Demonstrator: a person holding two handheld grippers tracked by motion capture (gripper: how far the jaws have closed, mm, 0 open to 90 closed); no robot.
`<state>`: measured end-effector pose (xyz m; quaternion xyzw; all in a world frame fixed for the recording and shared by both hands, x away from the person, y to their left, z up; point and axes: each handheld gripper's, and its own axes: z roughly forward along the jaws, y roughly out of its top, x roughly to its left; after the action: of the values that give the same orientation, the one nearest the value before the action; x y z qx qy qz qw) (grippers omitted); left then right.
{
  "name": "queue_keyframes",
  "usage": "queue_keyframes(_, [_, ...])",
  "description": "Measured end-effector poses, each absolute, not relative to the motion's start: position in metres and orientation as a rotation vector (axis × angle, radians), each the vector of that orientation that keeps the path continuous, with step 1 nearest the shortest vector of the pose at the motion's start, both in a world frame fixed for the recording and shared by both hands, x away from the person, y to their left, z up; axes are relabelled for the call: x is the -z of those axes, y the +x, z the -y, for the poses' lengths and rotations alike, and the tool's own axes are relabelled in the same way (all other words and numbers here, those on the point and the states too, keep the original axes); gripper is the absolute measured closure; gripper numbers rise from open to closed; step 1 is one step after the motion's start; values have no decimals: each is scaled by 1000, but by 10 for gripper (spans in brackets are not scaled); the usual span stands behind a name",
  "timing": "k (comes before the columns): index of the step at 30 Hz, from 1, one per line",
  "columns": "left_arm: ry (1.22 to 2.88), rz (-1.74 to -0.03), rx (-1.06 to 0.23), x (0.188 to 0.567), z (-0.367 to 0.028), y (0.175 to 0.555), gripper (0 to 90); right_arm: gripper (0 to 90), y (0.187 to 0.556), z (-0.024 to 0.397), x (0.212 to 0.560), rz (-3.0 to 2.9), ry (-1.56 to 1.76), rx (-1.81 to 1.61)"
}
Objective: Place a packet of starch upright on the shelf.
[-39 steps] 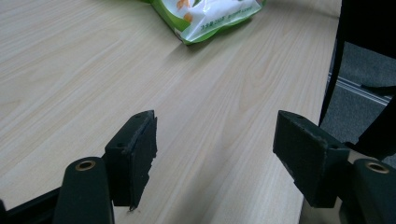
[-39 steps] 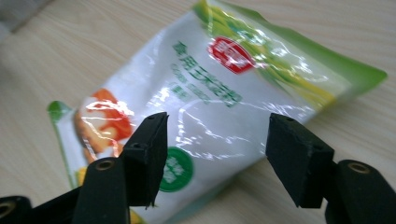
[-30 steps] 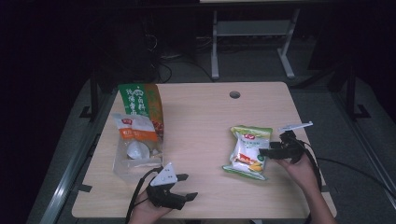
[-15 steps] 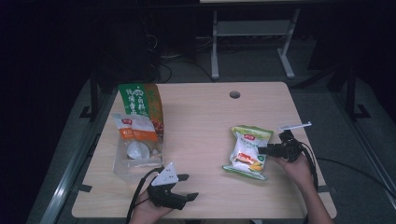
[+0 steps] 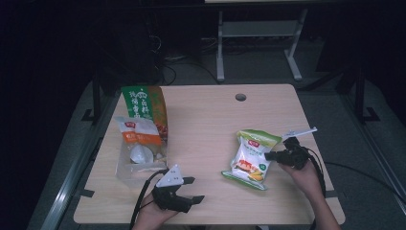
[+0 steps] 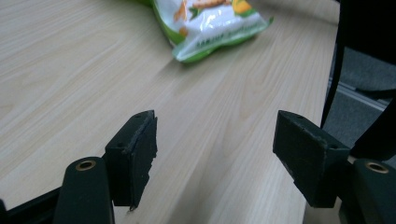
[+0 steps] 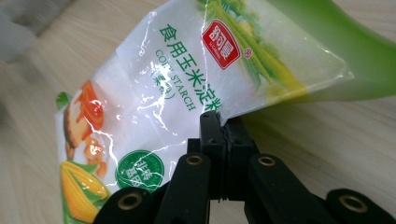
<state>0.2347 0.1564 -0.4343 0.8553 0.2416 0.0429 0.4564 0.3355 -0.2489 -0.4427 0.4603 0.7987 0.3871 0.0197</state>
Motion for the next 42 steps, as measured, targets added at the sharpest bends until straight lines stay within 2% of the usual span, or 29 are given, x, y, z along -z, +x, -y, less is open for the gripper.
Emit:
queue_keyframes(12, [2091, -618, -56, 426, -135, 260, 324, 893, 322, 233, 421, -2466, 1246, -1389])
queue_keyframes(19, [2076, -632, -6, 423, -112, 283, 364, 894, 315, 224, 415, -2485, 1140, -1441])
queue_keyframes(28, [2054, -697, 9, 424, -103, 307, 413, 894, 313, 210, 413, -2526, 1044, -1477])
queue_keyframes(31, [2027, -717, 43, 424, -106, 314, 484, 894, 312, 202, 412, -2537, 1007, -1486])
queue_keyframes(32, [2019, -725, 59, 424, -107, 314, 561, 894, 312, 198, 410, -2547, 988, -1489])
queue_keyframes(33, [2001, -735, 83, 423, -109, 316, 598, 894, 312, 195, 410, -2551, 978, -1491])
queue_keyframes(36, [2014, -732, 78, 421, -111, 317, 639, 895, 312, 191, 409, -2555, 964, -1494])
queue_keyframes(40, [2003, -747, 74, 420, -114, 317, 795, 895, 311, 184, 405, -2558, 921, -1507])
queue_keyframes(42, [2001, -753, 53, 418, -116, 316, 807, 895, 311, 182, 404, -2556, 914, -1506])
